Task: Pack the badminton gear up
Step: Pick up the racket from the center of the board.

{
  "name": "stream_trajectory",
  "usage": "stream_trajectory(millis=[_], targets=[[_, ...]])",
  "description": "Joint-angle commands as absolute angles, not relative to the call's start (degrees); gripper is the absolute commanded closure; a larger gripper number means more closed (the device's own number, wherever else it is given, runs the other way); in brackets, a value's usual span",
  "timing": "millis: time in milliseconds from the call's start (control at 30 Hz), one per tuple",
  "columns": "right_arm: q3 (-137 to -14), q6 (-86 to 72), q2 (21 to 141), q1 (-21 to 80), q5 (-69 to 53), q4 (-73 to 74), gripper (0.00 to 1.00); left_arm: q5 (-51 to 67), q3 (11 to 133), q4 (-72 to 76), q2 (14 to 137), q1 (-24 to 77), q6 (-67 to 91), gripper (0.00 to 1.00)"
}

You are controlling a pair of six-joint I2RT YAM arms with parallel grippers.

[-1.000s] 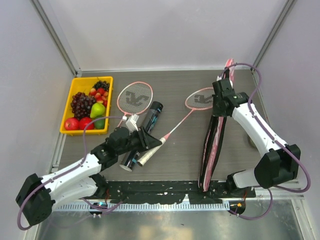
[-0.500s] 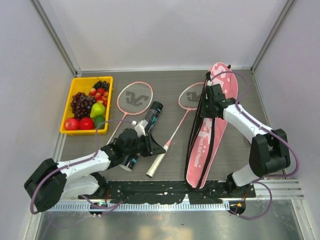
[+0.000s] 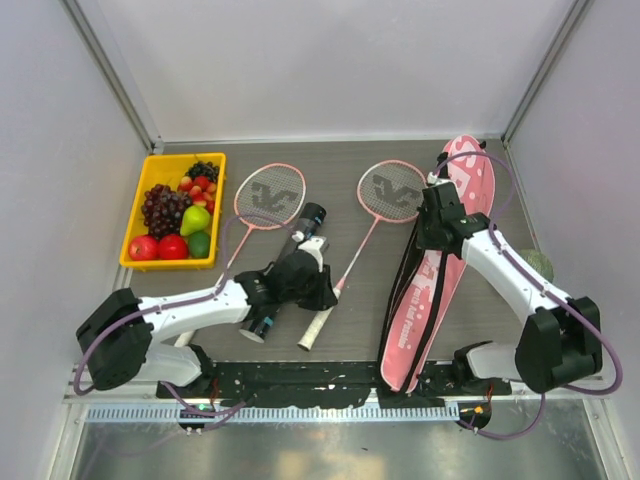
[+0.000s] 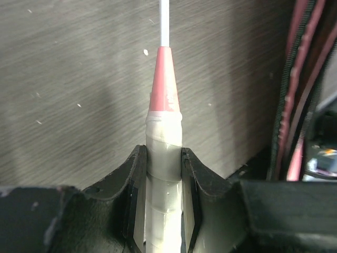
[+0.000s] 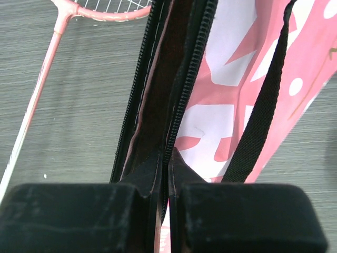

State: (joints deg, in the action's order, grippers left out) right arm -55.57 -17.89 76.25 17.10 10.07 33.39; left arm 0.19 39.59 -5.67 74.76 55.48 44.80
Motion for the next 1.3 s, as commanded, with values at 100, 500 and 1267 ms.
stream_trajectory(millis=[100, 500, 1267], targets=[[-57.7, -15.0, 71.3, 17.1, 12.3, 34.9, 0.95, -19.2, 48.4, -21.8, 81.6, 60.2, 37.2, 0.97], [-59.1, -13.7, 65.9, 16.8, 13.3, 37.0, 0.95, -18.7, 54.7, -28.2, 91.8, 61.8, 35.9, 0.72], [-59.5, -12.0, 58.8, 15.0, 14.1, 39.9, 0.95, -20.0, 62.6, -37.7, 97.5, 64.0, 34.6, 0.42]])
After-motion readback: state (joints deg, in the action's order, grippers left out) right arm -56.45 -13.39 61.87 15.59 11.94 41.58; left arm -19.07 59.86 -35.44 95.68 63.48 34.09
